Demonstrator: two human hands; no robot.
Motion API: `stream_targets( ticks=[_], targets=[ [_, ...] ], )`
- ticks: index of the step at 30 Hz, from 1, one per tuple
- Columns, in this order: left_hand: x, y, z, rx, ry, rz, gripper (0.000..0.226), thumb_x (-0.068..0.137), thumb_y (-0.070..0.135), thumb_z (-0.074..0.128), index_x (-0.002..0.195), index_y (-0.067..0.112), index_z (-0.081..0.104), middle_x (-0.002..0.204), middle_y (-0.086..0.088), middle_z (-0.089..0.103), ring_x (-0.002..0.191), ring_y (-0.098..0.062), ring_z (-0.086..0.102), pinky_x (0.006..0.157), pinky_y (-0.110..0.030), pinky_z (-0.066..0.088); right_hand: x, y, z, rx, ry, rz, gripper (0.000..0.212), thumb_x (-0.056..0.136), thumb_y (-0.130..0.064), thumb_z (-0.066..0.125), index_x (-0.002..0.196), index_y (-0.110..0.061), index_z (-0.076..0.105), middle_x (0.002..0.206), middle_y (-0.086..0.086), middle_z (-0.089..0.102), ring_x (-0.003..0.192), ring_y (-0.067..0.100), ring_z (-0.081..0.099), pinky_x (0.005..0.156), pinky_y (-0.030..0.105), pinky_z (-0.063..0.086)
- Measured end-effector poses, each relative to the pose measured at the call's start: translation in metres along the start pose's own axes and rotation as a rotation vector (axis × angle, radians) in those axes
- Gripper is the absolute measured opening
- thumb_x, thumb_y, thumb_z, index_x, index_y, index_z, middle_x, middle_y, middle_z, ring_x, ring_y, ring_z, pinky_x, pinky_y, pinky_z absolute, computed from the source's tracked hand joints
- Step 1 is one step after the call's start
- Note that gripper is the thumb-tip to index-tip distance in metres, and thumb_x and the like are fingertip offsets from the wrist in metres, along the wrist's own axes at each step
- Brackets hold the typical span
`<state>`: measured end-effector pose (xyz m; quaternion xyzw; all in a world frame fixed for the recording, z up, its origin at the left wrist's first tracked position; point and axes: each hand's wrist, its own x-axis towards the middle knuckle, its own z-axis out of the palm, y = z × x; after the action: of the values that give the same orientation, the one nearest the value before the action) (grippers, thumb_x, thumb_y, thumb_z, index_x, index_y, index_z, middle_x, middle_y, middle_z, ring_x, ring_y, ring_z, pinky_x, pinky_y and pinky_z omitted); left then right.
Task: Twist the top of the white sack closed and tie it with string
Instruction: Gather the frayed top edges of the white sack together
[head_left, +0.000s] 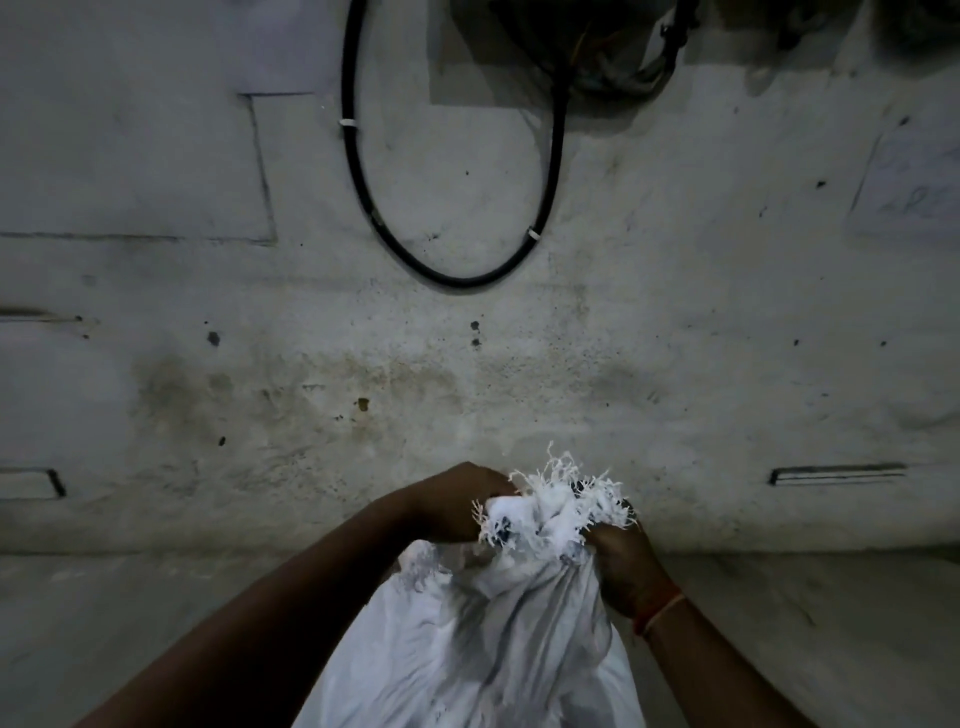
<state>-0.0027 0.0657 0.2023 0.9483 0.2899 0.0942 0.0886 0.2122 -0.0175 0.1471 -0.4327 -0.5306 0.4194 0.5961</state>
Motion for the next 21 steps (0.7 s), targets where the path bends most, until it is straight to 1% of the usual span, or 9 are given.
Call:
stream_targets(
  ticks=[3,5,6,8,9,11,14,17,21],
  targets=[
    [0.002,-0.012,-0.014,0.033,0.118,-0.084,0.026,0.080,0.028,0.060,0.093,0.008,0.072,0.100,-0.010,0.073,0.093,-0.028,0.070,0.076,-0.022,0.045,0.005,0.001,-0.001,0.030,0.024,-0.026,0.039,0.072,-0.006,0.081,0.107,0.007,0.068,0.097,0.002,0.080,0.100,0.025,0.073,0.089,0.030,0.057],
    [0.008,-0.017,-0.028,0.062,0.203,-0.130,0.026,0.078,0.023,0.058,0.093,0.008,0.074,0.101,-0.010,0.073,0.092,-0.026,0.070,0.074,-0.018,0.040,0.010,-0.002,-0.001,-0.015,0.026,0.024,0.074,0.047,-0.035,0.092,0.107,0.000,0.067,0.083,-0.008,0.079,0.085,0.019,0.074,0.092,0.037,0.057],
    [0.011,-0.018,-0.034,0.073,0.244,-0.144,0.026,0.078,0.018,0.059,0.094,0.008,0.075,0.102,-0.010,0.074,0.092,-0.026,0.070,0.074,-0.018,0.040,0.014,-0.003,0.002,-0.058,0.033,-0.011,0.075,0.044,-0.033,0.095,0.107,-0.003,0.067,0.085,-0.007,0.079,0.085,0.019,0.074,0.095,0.041,0.056],
    [0.018,-0.016,-0.042,0.078,0.315,-0.144,0.021,0.076,0.010,0.063,0.092,0.007,0.077,0.099,-0.011,0.075,0.090,-0.027,0.071,0.073,-0.019,0.042,0.021,-0.006,0.014,-0.114,0.066,-0.167,0.049,0.068,-0.008,0.083,0.114,-0.002,0.067,0.109,0.002,0.077,0.106,0.023,0.071,0.100,0.037,0.053],
    [0.022,-0.014,-0.044,0.082,0.343,-0.136,0.020,0.075,0.011,0.063,0.088,0.007,0.077,0.094,-0.012,0.075,0.086,-0.027,0.071,0.071,-0.020,0.045,0.022,-0.008,0.021,-0.126,0.064,-0.177,0.046,0.074,-0.004,0.077,0.119,-0.004,0.066,0.117,0.002,0.074,0.114,0.021,0.068,0.101,0.031,0.052],
    [0.028,-0.007,-0.041,0.098,0.389,-0.124,0.021,0.074,0.023,0.061,0.075,0.007,0.075,0.081,-0.011,0.075,0.075,-0.026,0.071,0.065,-0.027,0.052,0.023,-0.011,0.034,-0.069,-0.032,-0.143,0.060,0.073,-0.004,0.082,0.129,-0.011,0.060,0.125,-0.003,0.071,0.119,0.013,0.065,0.096,0.019,0.050],
    [0.039,0.000,-0.034,0.168,0.447,-0.104,0.033,0.074,0.038,0.056,0.066,0.008,0.068,0.068,-0.007,0.069,0.065,-0.023,0.068,0.060,-0.034,0.052,0.030,-0.011,0.054,-0.090,-0.126,-0.108,0.075,0.063,-0.013,0.093,0.129,-0.022,0.057,0.126,-0.009,0.069,0.116,0.002,0.064,0.093,0.016,0.050],
    [0.045,0.003,-0.030,0.199,0.451,-0.126,0.034,0.072,0.044,0.055,0.064,0.012,0.064,0.065,-0.003,0.065,0.061,-0.022,0.064,0.057,-0.029,0.047,0.037,-0.013,0.065,-0.301,0.062,-0.189,0.074,0.053,-0.047,0.085,0.121,-0.026,0.066,0.125,-0.011,0.066,0.116,0.002,0.062,0.103,0.025,0.048],
    [0.038,0.006,-0.024,0.065,0.406,-0.067,0.013,0.084,0.026,0.058,0.088,0.015,0.065,0.082,-0.003,0.070,0.073,-0.021,0.067,0.066,-0.035,0.055,0.040,0.004,0.055,-0.236,0.142,-0.231,0.035,0.063,-0.042,0.079,0.097,-0.037,0.071,0.105,-0.012,0.074,0.102,-0.001,0.070,0.090,0.018,0.054]
  ],
)
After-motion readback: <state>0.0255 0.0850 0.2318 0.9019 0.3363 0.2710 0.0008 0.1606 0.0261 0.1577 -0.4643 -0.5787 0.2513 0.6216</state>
